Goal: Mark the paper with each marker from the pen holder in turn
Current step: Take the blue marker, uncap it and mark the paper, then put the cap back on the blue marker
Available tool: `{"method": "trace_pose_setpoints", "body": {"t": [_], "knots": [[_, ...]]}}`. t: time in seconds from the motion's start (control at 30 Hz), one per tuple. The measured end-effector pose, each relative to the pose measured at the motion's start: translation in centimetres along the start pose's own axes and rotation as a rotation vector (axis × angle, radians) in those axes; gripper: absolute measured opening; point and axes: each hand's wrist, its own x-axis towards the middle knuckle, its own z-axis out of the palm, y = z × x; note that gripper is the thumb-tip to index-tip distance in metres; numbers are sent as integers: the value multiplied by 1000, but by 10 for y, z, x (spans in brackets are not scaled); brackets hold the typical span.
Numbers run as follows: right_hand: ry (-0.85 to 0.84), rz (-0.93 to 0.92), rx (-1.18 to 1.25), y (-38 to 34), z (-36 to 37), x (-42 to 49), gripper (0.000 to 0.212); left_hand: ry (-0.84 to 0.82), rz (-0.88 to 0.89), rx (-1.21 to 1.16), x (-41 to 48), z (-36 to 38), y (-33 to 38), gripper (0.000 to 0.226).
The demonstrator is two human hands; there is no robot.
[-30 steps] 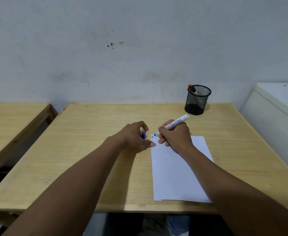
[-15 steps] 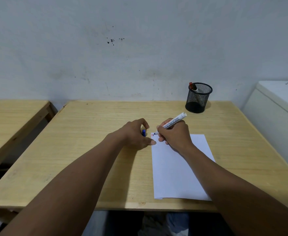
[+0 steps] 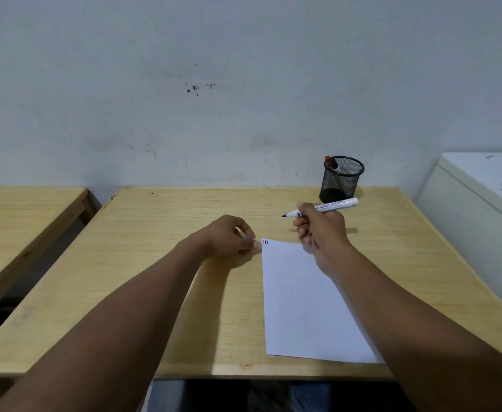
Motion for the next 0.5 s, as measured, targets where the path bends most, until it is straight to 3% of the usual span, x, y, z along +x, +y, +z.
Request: {"method": "trace_pose_setpoints", "body": {"t": [0.07,0.23,0.33,0.5], "knots": [[-34,-21,32,-16,1,2,13,35,29,-15,0,-4,-2,16],[-174,58,123,-56,1,-2,11,157,115,-439,-3,-18,11,14],[-167,67,143,-65,3,-6,15,86,117,-685,-3,-25,31,18],[-153,41,118,-65,10,-10,16,32,122,-847,-3,-23,52,15]]}}
